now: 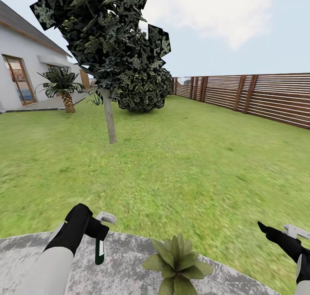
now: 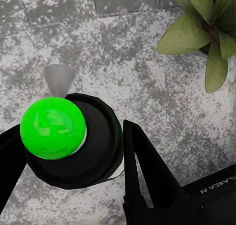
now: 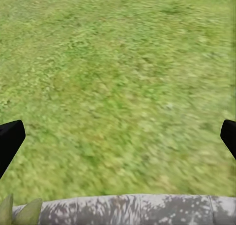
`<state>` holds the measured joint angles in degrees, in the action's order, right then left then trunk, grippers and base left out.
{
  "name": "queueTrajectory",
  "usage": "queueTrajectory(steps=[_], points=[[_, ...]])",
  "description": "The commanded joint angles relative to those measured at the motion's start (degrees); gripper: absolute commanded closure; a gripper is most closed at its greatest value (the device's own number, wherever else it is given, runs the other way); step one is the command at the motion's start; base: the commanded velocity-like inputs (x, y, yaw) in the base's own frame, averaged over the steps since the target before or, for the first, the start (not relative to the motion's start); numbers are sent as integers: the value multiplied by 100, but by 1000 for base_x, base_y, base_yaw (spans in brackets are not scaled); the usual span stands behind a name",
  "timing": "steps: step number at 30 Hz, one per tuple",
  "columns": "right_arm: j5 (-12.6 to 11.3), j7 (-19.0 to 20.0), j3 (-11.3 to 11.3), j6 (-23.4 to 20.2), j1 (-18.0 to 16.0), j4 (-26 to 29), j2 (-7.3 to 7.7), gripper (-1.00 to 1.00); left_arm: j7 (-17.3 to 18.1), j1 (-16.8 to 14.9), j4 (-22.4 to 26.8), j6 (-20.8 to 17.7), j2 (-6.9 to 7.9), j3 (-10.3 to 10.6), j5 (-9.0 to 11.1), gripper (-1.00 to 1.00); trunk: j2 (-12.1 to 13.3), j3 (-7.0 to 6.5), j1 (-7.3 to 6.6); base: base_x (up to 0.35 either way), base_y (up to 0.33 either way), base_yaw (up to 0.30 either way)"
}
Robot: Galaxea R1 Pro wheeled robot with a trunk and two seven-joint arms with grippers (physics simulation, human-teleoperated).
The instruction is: Pick up the pesticide atomizer in the garden and spray insectifuge to fully cover both potted plants in the garden.
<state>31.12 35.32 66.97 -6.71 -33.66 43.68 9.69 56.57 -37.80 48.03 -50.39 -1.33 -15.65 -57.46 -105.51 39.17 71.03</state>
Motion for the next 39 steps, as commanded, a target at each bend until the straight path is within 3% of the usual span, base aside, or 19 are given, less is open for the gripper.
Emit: queueTrajectory(steps=[1,12,39], points=[[32,45,27,-30,-9,9,-2,-100,56,-3,5,-23,-8,-26,-53,100,-3,6,0,0,0,-6],[18,45,29,-32,-9,10,2,-100,56,-7,11,-24,-8,-22,-55,100,-3,19,0,0,0,-1],[16,37,35,-59,-9,6,7,-100,54,-7,6,-24,-8,-13,-55,100,-3,263,0,0,0,0]])
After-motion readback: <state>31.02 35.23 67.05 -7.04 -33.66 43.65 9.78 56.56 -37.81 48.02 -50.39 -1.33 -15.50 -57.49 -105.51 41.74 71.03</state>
